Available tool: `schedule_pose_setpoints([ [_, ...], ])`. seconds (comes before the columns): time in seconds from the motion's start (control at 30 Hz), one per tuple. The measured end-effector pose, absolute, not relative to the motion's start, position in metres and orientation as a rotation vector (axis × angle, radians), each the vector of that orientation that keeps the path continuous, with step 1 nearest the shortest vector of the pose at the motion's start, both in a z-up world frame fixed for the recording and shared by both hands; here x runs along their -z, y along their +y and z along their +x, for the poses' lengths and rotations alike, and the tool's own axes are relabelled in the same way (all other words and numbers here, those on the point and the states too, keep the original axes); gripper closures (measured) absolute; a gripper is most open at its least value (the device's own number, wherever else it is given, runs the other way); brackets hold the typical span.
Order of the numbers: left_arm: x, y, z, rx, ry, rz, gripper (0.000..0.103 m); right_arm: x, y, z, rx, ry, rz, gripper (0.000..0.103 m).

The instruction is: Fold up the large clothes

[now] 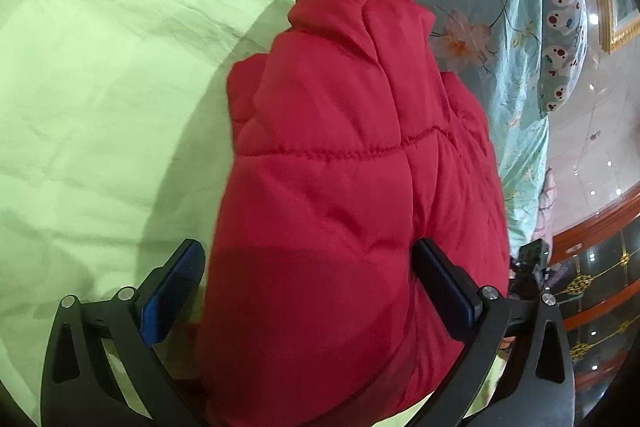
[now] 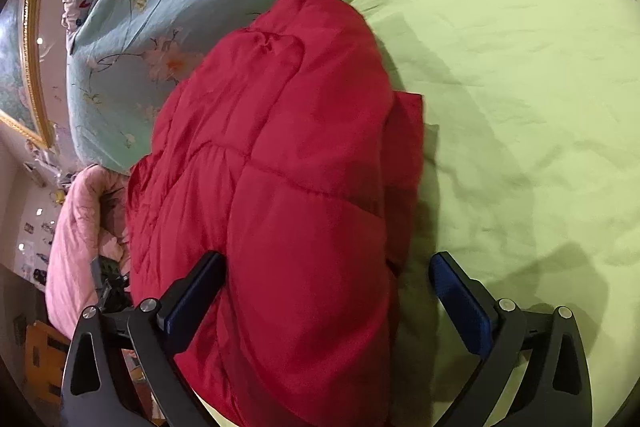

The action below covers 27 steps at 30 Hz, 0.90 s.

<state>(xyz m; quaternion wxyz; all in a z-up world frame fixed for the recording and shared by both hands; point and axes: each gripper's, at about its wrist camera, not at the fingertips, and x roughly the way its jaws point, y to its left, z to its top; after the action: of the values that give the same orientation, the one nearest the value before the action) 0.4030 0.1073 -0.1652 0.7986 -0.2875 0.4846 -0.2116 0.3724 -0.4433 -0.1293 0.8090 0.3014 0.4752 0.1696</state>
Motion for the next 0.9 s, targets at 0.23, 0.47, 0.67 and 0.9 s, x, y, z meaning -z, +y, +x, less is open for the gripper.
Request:
schedule_pose_setpoints([
  [0.23, 0.165, 0.101, 0.408, 0.475, 1.053, -0.635, 0.0, 0.133, -0.432, 0.383, -0.418, 1.042, 0.653, 0.001],
  [0.47, 0.163, 0.097, 0.409, 0.484, 1.031, -0.617, 0.005, 0.131, -0.419, 0.39, -0.411, 1.042, 0.618, 0.003],
  [0.67, 0.162, 0.1, 0.405, 0.525, 1.008, -0.64, 0.02, 0.13, -0.416, 0.388, -0.428, 1.032, 0.626, 0.011],
  [0.9, 0.156, 0.098, 0.404, 0.537, 0.986, -0.647, 0.033, 0.132, -0.418, 0.39, -0.45, 1.028, 0.634, 0.016],
])
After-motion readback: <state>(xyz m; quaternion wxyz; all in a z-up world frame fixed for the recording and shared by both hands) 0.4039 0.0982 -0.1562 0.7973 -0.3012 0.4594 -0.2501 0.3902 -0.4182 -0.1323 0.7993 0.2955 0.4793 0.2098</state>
